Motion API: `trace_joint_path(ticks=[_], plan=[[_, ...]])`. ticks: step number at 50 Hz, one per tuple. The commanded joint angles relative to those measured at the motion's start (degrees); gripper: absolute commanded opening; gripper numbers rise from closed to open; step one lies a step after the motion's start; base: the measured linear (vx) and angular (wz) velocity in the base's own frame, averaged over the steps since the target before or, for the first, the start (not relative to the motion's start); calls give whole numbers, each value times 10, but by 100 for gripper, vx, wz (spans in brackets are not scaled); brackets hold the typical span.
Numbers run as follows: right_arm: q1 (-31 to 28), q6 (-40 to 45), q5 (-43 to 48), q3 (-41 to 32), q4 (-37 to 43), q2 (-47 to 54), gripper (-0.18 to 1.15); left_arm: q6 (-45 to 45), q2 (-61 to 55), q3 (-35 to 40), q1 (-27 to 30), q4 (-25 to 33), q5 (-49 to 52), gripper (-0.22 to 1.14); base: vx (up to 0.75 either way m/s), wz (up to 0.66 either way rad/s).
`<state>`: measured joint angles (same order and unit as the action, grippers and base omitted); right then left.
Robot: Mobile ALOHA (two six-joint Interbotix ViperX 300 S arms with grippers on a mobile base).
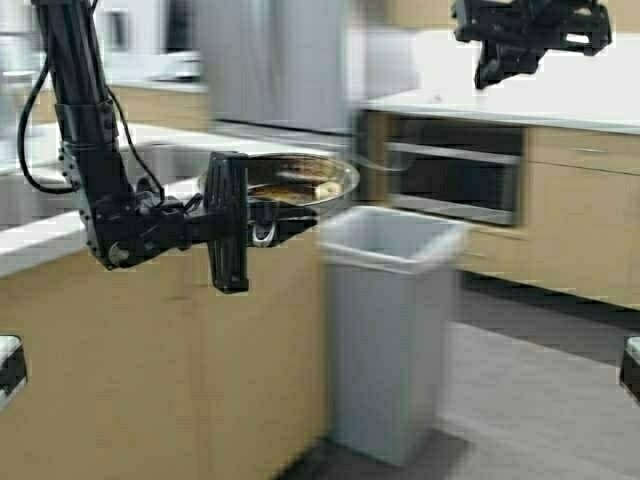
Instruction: Add oil to the pan and cook the shrimp and serve it
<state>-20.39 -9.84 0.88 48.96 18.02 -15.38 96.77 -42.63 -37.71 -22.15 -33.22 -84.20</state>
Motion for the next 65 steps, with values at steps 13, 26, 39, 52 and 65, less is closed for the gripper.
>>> trace_joint_path(ticks=[13, 26, 39, 52, 65], plan=[[-2, 1, 12, -10, 2, -7, 7, -23, 76, -12, -1, -13, -11, 3, 2, 61], [-2, 2, 5, -5, 3, -13, 7, 2, 191, -42, -1, -12, 54, 3, 1, 44], [-2, 8, -17, -12, 1, -20, 7, 44, 295, -57, -1, -12, 137, 3, -3, 33], [-2, 8, -32, -10, 2, -20, 7, 75, 357, -71, -1, -18, 177, 3, -1, 26], [-1, 8, -32, -7, 1, -21, 7, 78, 360, -50, -1, -40, 207, 3, 3, 39]])
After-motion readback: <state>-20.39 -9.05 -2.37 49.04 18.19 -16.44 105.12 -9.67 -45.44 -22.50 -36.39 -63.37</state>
